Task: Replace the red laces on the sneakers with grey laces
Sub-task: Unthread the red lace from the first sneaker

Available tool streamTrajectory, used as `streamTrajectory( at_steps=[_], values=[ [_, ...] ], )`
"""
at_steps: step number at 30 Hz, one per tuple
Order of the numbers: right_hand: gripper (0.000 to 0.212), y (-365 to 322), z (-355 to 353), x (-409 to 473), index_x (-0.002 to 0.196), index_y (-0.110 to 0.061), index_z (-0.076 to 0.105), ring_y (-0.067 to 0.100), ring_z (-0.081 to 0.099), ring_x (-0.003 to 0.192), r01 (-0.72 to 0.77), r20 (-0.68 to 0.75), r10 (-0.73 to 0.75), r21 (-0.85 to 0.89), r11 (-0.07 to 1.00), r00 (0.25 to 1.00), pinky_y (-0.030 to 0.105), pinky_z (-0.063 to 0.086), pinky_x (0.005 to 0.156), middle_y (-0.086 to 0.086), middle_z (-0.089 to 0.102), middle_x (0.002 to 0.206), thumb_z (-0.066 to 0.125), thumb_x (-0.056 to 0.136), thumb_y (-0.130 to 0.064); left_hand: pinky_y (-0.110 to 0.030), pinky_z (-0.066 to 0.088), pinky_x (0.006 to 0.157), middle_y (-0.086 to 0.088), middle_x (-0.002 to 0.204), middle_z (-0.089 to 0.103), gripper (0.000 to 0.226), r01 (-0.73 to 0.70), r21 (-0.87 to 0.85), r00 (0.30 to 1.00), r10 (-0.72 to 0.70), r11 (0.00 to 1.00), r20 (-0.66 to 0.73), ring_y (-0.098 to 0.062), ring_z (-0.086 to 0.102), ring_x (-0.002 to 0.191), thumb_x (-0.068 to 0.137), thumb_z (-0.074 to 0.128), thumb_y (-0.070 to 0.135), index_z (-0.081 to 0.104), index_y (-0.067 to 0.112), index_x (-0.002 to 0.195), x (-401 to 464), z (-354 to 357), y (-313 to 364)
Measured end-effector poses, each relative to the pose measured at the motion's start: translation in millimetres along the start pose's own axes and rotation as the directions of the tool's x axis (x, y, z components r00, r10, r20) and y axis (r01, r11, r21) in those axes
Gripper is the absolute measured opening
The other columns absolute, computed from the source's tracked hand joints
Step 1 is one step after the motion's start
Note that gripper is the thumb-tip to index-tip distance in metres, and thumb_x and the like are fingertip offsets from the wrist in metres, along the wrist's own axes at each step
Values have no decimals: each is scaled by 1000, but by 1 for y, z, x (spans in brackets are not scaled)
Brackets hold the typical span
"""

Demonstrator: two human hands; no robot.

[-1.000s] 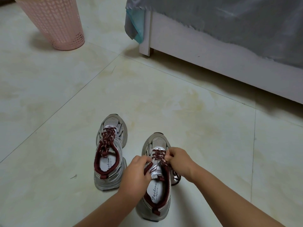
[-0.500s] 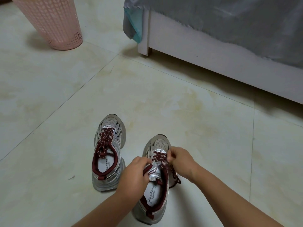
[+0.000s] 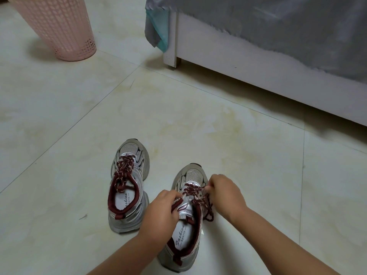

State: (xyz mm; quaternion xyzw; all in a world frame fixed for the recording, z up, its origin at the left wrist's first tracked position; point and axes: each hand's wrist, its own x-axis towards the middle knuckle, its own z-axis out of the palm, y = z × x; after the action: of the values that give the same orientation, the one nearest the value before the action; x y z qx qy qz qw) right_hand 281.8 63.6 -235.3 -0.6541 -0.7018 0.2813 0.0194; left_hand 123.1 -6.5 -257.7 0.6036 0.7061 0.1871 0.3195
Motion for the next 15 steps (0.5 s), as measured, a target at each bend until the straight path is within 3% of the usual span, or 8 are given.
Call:
streamTrajectory(
  at_steps=[2,3,5,8,11,15],
  values=[
    [16,-3,2,-3,79,-19,46,21,52,84,16,-40,-18,-39,999,999,28,34,67,-1,56,87,47,94,-24,-10,33,75,14,108,53,36,10,6,1000,-10,1000,-4,2,44,86,84,51,8,54,29,113,1,0,1],
    [22,-5,4,-3,75,-18,44,22,52,82,-29,3,29,22,999,1000,27,34,66,1,57,85,48,93,-29,-10,33,74,14,108,53,36,14,6,1000,-14,1000,-7,1,44,85,83,51,8,54,28,112,2,0,1],
    [33,-6,6,-3,64,-18,43,18,50,67,-195,202,145,258,946,969,25,34,61,0,53,68,56,89,-34,-10,34,74,13,106,53,34,21,4,1000,-21,1000,-12,1,44,84,83,52,8,54,28,111,2,1,2],
    [30,-4,5,-5,61,-13,48,7,44,50,-348,414,132,508,788,901,16,36,48,-2,48,58,66,84,-21,-15,40,76,12,104,54,32,35,-20,999,-36,999,-12,-2,48,84,83,53,8,56,27,109,2,0,3],
    [22,0,4,-2,69,-8,50,10,40,55,-270,356,103,458,847,929,20,34,52,2,45,62,63,87,-15,-16,41,77,12,102,54,31,40,-31,999,-40,999,-6,-3,50,85,83,54,8,56,27,109,1,-1,2],
    [31,7,-3,5,63,-18,42,15,45,66,-191,85,177,204,960,981,27,30,57,-3,48,68,55,91,-23,-13,38,75,14,98,51,33,41,-53,999,-41,998,-6,-3,50,84,83,53,6,57,25,109,1,-1,1]
  ],
)
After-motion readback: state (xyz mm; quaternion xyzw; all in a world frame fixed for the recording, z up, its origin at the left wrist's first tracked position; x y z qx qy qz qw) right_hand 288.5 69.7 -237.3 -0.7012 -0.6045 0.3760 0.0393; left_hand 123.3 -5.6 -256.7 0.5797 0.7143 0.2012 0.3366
